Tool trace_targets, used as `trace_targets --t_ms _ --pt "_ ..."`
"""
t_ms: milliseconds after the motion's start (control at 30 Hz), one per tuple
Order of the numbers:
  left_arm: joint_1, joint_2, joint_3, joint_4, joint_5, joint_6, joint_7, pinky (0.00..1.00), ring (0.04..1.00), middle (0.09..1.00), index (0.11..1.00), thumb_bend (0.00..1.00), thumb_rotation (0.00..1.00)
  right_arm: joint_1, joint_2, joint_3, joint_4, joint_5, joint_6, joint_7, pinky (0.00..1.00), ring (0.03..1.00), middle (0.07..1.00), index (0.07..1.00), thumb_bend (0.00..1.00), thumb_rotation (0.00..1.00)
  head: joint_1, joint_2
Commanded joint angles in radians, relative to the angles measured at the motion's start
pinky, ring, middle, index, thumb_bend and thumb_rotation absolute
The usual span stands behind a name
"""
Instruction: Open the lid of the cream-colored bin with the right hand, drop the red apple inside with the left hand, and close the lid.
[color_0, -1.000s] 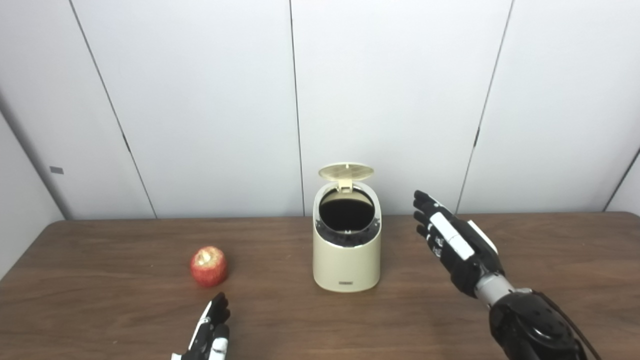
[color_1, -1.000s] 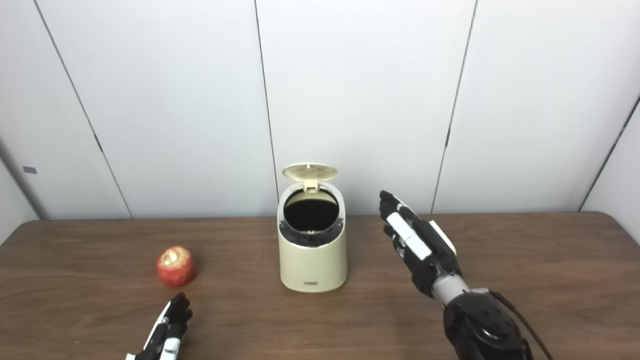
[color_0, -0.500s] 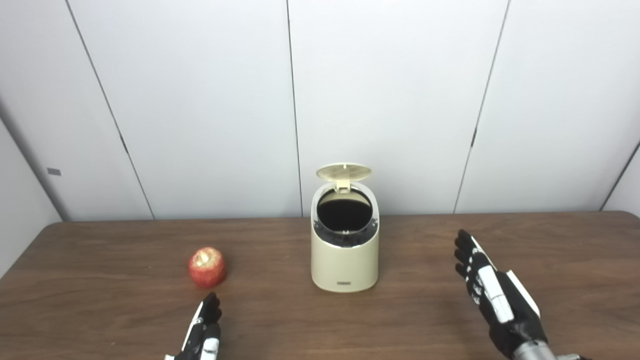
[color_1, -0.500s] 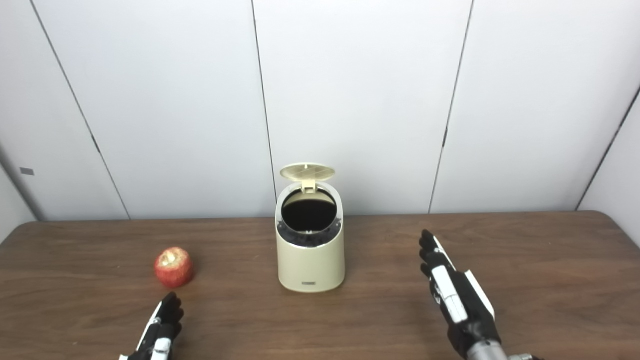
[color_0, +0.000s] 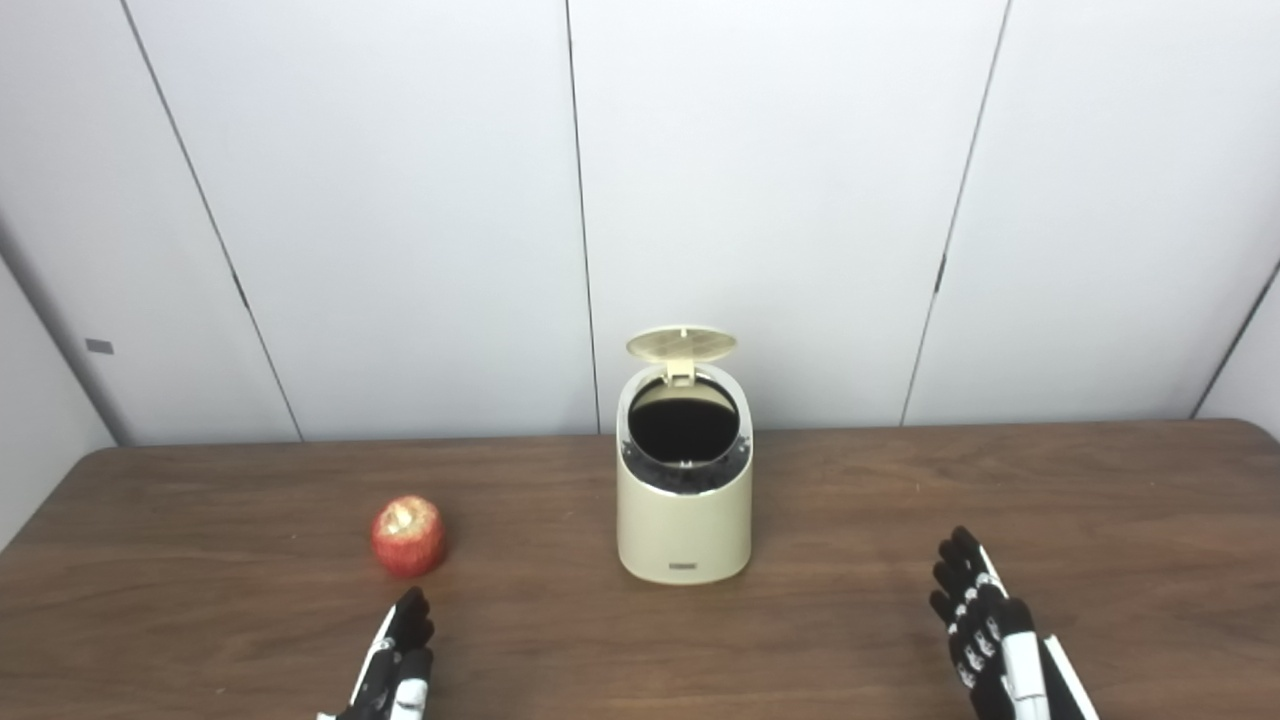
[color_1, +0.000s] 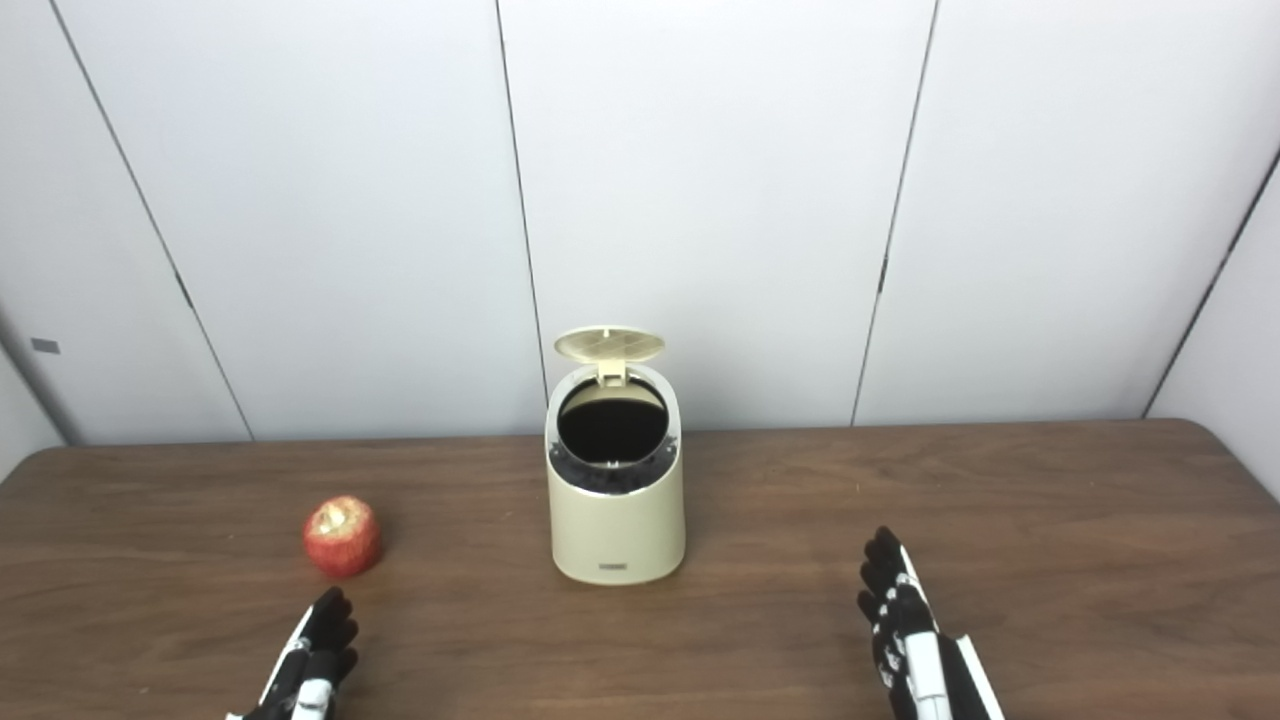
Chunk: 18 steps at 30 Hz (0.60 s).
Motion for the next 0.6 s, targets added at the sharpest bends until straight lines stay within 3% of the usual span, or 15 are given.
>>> trace_targets --t_ms 0,33,133,367,400,567 --pt "0.071 -0.003 0.0 -0.04 0.006 -0.015 0.001 0.94 0.954 0.959 0.962 0.46 0.76 0.008 0.005 -0.013 -0.03 0.046 0.0 0.007 1.0 1.0 1.0 1.0 0.67 0.97 -0.001 0.001" --pt "0.073 -0.004 0.001 -0.046 0.006 -0.013 0.002 0.92 0.947 0.954 0.958 0.46 0.75 0.015 0.005 -0.013 -0.031 0.054 0.001 0.007 1.0 1.0 1.0 1.0 0.66 0.98 0.048 0.022" --pt "0.079 -0.006 0.001 -0.067 0.01 0.001 0.004 0.9 0.934 0.943 0.951 0.46 0.73 0.03 -0.001 -0.012 -0.038 0.059 0.002 0.007 1.0 1.0 1.0 1.0 0.63 1.0 0.106 0.043" --pt "0.081 -0.017 0.002 -0.098 -0.001 0.037 0.01 0.83 0.896 0.914 0.924 0.49 0.6 0.034 -0.02 -0.021 -0.008 0.082 -0.009 0.024 1.0 1.0 1.0 1.0 0.62 0.99 0.225 0.063" --pt "0.082 -0.02 0.0 -0.102 0.005 0.043 0.014 0.83 0.893 0.912 0.922 0.49 0.59 0.032 -0.023 -0.023 -0.006 0.089 -0.007 0.027 1.0 1.0 1.0 1.0 0.62 0.99 0.261 0.067" --pt "0.083 -0.029 -0.011 -0.105 0.029 0.047 0.024 0.79 0.868 0.901 0.919 0.51 0.57 0.023 -0.039 -0.016 -0.012 0.086 0.011 0.032 1.0 1.0 1.0 1.0 0.62 0.98 0.312 0.072"
